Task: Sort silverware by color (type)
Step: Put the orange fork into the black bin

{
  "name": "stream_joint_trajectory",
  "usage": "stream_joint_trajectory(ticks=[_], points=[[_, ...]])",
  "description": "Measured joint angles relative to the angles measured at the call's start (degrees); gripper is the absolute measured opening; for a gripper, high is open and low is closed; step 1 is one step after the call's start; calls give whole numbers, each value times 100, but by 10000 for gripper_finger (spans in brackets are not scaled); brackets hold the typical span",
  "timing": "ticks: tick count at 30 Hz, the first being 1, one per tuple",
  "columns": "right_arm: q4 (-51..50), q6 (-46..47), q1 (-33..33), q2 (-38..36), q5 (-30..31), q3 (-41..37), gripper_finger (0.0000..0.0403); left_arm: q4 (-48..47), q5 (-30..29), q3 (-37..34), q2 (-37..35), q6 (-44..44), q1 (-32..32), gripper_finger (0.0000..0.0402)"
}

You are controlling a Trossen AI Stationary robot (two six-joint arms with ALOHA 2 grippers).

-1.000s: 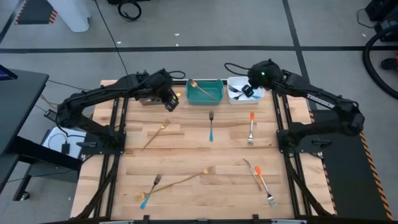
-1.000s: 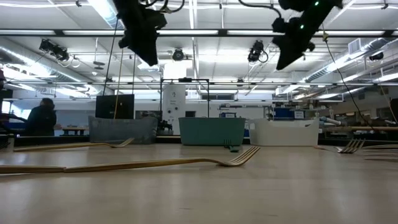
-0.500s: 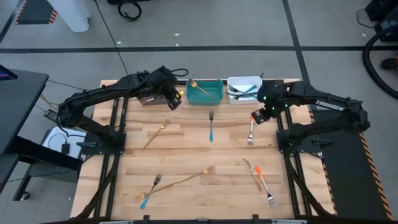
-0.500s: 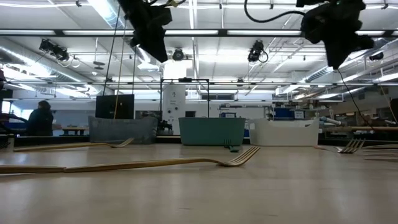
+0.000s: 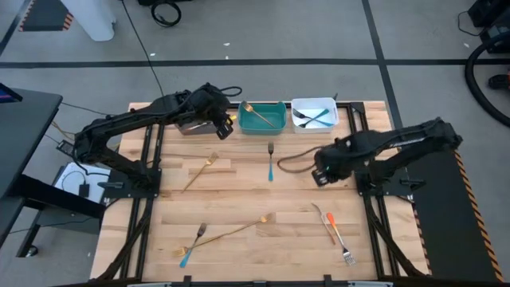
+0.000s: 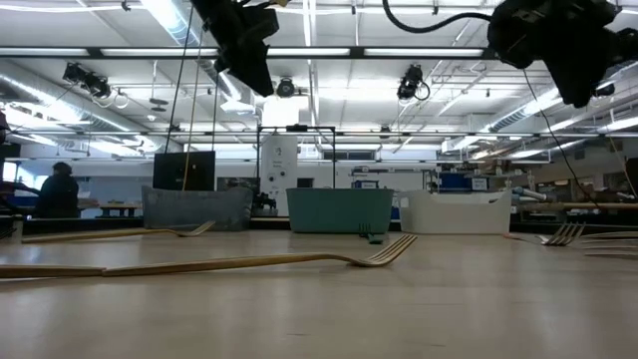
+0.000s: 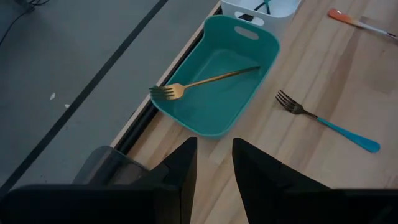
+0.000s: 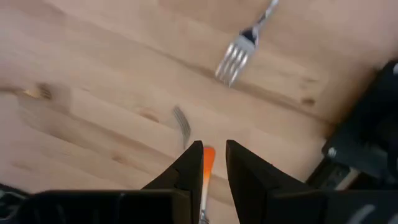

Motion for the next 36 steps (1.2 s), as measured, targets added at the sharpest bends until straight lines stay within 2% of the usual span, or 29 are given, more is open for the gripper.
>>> stream_joint_trajectory(ticks=[7, 15, 23, 29, 36], points=[[367, 265, 687, 925, -6, 0, 80, 1, 2, 0, 0, 235, -2, 112], [1215, 245, 1067, 1739, -121, 0, 80, 1, 2, 0, 0, 240, -2, 112], [1298, 243, 1427, 2420, -279, -4, 80, -3, 2, 0, 0, 322, -2, 112], [2150, 274, 1458, 2502, -326, -490, 79, -3, 4, 0, 0, 538, -2, 112], [2094, 527, 1443, 2461, -331, -726, 79, -12, 4, 0, 0, 540, -2, 112]])
